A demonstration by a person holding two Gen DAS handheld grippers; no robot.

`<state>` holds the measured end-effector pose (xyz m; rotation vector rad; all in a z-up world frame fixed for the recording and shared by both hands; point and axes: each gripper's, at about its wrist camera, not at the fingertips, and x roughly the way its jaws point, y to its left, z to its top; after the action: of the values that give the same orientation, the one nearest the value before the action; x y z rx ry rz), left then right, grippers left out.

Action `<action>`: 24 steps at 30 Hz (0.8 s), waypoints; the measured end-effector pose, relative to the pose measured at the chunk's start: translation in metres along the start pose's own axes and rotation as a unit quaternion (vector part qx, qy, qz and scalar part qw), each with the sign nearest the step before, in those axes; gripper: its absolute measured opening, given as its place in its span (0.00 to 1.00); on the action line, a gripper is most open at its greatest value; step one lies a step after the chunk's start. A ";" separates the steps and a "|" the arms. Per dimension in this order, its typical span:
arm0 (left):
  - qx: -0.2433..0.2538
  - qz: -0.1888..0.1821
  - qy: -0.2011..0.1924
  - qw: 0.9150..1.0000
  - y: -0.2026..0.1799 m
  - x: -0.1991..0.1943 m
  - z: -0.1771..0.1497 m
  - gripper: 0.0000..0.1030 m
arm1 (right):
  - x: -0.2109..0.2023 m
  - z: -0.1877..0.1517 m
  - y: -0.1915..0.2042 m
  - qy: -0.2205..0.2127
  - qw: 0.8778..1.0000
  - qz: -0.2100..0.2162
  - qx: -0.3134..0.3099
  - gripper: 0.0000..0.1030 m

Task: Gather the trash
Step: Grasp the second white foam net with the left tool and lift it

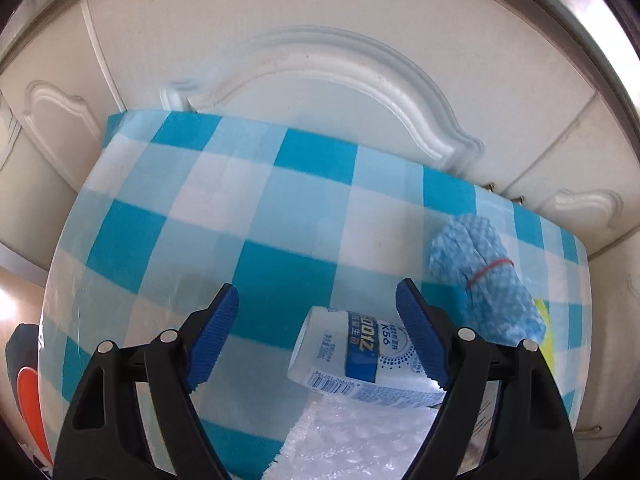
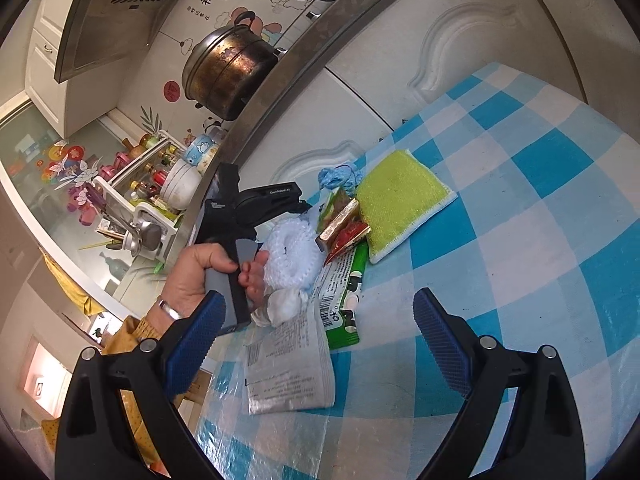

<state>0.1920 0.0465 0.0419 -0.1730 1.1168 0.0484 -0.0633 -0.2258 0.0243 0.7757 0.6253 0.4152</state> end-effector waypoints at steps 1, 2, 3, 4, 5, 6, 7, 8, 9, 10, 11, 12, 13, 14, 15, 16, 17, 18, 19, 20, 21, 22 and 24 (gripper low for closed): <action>0.002 -0.006 0.002 1.000 0.001 -0.004 -0.008 0.79 | -0.001 0.000 0.000 -0.002 1.000 -0.002 -0.002 0.91; 0.003 -0.014 0.004 1.000 0.002 -0.007 -0.016 0.79 | -0.001 0.000 0.000 -0.003 1.000 -0.005 -0.003 0.91; 0.006 -0.020 0.008 1.000 0.001 -0.010 -0.024 0.79 | -0.002 0.000 0.000 -0.004 1.000 -0.007 -0.004 0.91; 0.008 -0.028 0.011 1.000 0.002 -0.014 -0.032 0.79 | -0.002 0.001 -0.001 -0.005 1.000 -0.009 -0.004 0.91; 0.011 -0.037 0.014 0.999 0.002 -0.018 -0.043 0.79 | -0.003 0.001 -0.001 -0.005 1.000 -0.010 -0.005 0.91; 0.016 -0.042 0.015 0.999 0.002 -0.023 -0.053 0.79 | -0.003 0.001 0.000 -0.005 1.000 -0.013 -0.007 0.91; 0.021 -0.048 0.017 0.998 0.001 -0.028 -0.063 0.79 | -0.003 0.000 0.000 -0.006 1.000 -0.017 -0.011 0.91; 0.028 -0.052 0.018 0.998 0.003 -0.032 -0.074 0.79 | -0.003 0.000 0.000 -0.005 1.000 -0.023 -0.013 0.91; 0.034 -0.057 0.019 0.998 0.002 -0.037 -0.086 0.79 | -0.003 0.000 0.000 -0.004 1.000 -0.025 -0.015 0.91; 0.039 -0.063 0.020 0.997 0.002 -0.042 -0.097 0.79 | -0.003 -0.001 0.000 -0.003 1.000 -0.026 -0.016 0.91; 0.044 -0.068 0.021 0.996 0.004 -0.047 -0.104 0.79 | -0.002 -0.001 0.000 -0.001 0.999 -0.027 -0.017 0.91; 0.049 -0.075 0.021 0.996 0.005 -0.051 -0.111 0.79 | -0.002 -0.002 0.000 0.001 0.999 -0.031 -0.019 0.91; 0.053 -0.084 0.018 0.995 0.007 -0.056 -0.118 0.79 | -0.002 -0.003 0.000 0.003 0.999 -0.033 -0.022 0.91; 0.056 -0.093 0.015 0.994 0.010 -0.059 -0.121 0.79 | -0.001 -0.004 0.000 0.006 0.999 -0.034 -0.023 0.91; 0.055 -0.105 0.010 0.993 0.013 -0.066 -0.123 0.79 | 0.000 -0.004 -0.001 0.010 0.999 -0.033 -0.022 0.91; 0.054 -0.116 0.006 0.992 0.011 -0.069 -0.123 0.79 | 0.001 -0.005 -0.002 0.016 0.999 -0.032 -0.021 0.91; 0.052 -0.127 -0.001 0.991 0.012 -0.076 -0.124 0.79 | 0.002 -0.006 -0.002 0.021 0.999 -0.033 -0.021 0.91; 0.051 -0.136 -0.011 0.989 0.016 -0.085 -0.125 0.79 | 0.003 -0.007 -0.003 0.023 0.999 -0.037 -0.022 0.91; 0.052 -0.143 -0.020 0.988 0.015 -0.090 -0.125 0.80 | 0.004 -0.008 -0.004 0.026 0.999 -0.040 -0.023 0.91; 0.055 -0.147 -0.030 0.987 0.017 -0.099 -0.128 0.80 | 0.005 -0.008 -0.004 0.030 0.998 -0.041 -0.024 0.91; 0.058 -0.152 -0.039 0.986 0.022 -0.108 -0.133 0.82 | 0.005 -0.008 -0.005 0.034 0.998 -0.043 -0.025 0.91; 0.062 -0.158 -0.045 0.984 0.025 -0.115 -0.138 0.86 | 0.005 -0.008 -0.005 0.036 0.998 -0.046 -0.027 0.91; 0.078 -0.174 -0.052 0.980 0.034 -0.129 -0.153 0.87 | 0.005 -0.008 -0.005 0.038 0.998 -0.050 -0.028 0.91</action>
<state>-0.0052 0.0608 0.0884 -0.2201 0.9687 -0.3378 -0.0644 -0.2225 0.0146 0.6743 0.7169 0.3701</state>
